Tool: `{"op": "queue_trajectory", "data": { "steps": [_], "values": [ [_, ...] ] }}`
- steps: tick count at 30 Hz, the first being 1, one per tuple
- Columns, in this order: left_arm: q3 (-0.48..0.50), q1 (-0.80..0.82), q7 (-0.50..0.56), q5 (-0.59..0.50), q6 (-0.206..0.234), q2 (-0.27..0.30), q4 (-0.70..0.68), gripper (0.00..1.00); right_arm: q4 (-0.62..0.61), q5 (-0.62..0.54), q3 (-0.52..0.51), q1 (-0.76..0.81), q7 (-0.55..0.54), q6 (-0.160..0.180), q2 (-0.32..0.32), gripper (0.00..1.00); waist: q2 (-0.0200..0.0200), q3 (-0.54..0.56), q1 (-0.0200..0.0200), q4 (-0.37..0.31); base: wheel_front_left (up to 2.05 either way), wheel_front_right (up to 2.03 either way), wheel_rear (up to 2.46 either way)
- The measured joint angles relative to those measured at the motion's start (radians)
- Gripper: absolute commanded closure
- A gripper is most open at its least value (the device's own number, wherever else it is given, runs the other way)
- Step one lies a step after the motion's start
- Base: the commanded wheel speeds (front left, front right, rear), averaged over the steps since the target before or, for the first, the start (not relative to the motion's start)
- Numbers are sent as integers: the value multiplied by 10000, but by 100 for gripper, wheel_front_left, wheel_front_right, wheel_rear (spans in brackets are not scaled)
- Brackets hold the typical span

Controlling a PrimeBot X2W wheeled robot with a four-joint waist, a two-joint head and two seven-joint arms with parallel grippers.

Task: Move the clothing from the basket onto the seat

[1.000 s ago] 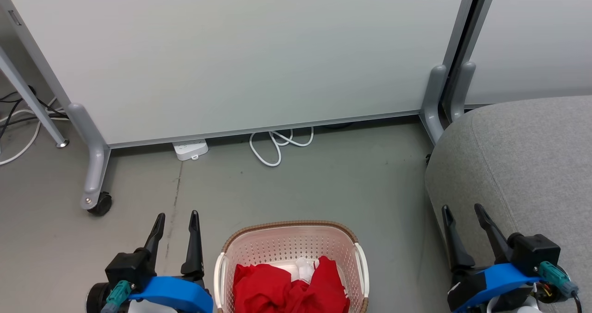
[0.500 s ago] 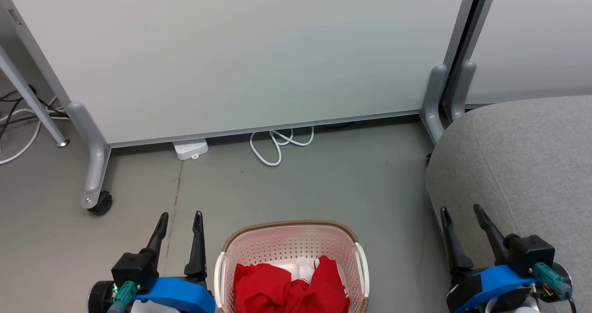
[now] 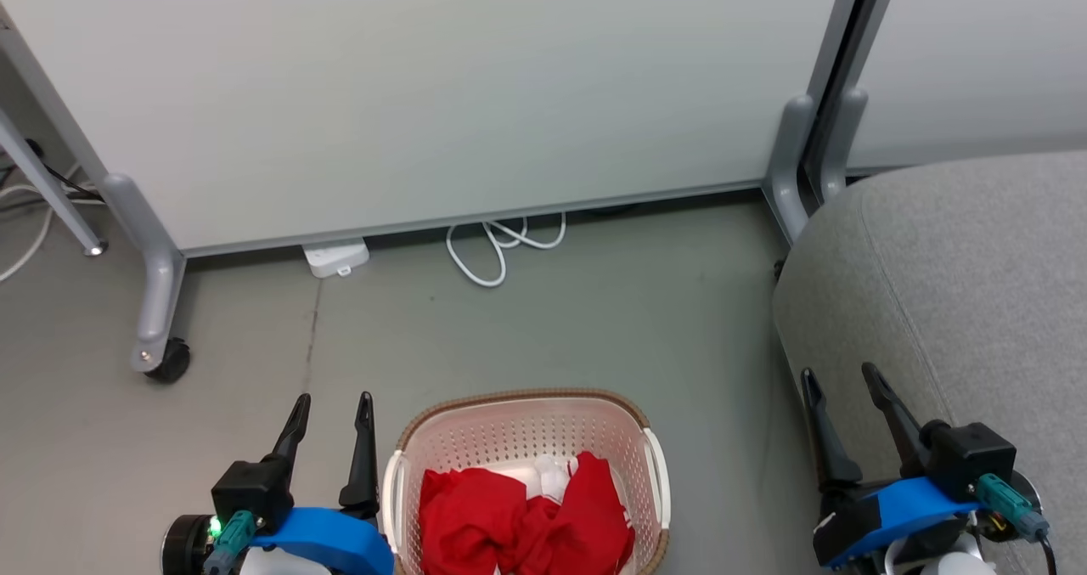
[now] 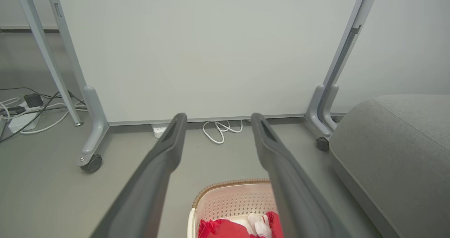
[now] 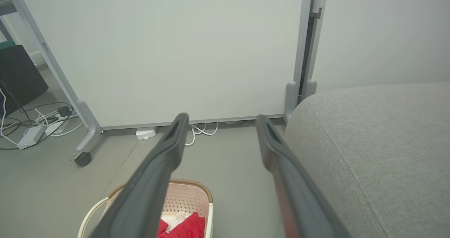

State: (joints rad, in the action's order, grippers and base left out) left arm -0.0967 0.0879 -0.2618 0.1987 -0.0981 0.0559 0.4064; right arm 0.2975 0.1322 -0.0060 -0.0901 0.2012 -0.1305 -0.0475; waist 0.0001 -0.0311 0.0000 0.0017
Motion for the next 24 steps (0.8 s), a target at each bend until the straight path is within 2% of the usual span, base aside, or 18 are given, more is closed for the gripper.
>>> {"op": "queue_trajectory", "data": {
  "steps": [8,12,13,18,24],
  "values": [
    [-489,787,121,-284,-161,426,871,0,-251,138,314,-590,159,0,-8,0,0,-1048,0,-390,0,0,0],
    [-834,1635,382,-349,-240,897,1528,0,-295,341,600,-1192,311,0,-10,0,0,-2166,1,-738,0,0,0],
    [-834,1635,382,-349,-240,897,1528,0,-295,341,600,-1192,311,0,-10,0,0,-2166,1,-738,0,0,0],
    [-1235,2680,642,-334,-274,1277,2353,0,-261,593,936,-2007,495,0,-13,0,0,-3642,2,-1197,0,0,0],
    [-2100,3645,1026,-389,-309,1661,3200,0,-207,953,1348,-2754,587,0,-19,0,-1,-5016,2,-1734,0,0,0]
  ]
}}
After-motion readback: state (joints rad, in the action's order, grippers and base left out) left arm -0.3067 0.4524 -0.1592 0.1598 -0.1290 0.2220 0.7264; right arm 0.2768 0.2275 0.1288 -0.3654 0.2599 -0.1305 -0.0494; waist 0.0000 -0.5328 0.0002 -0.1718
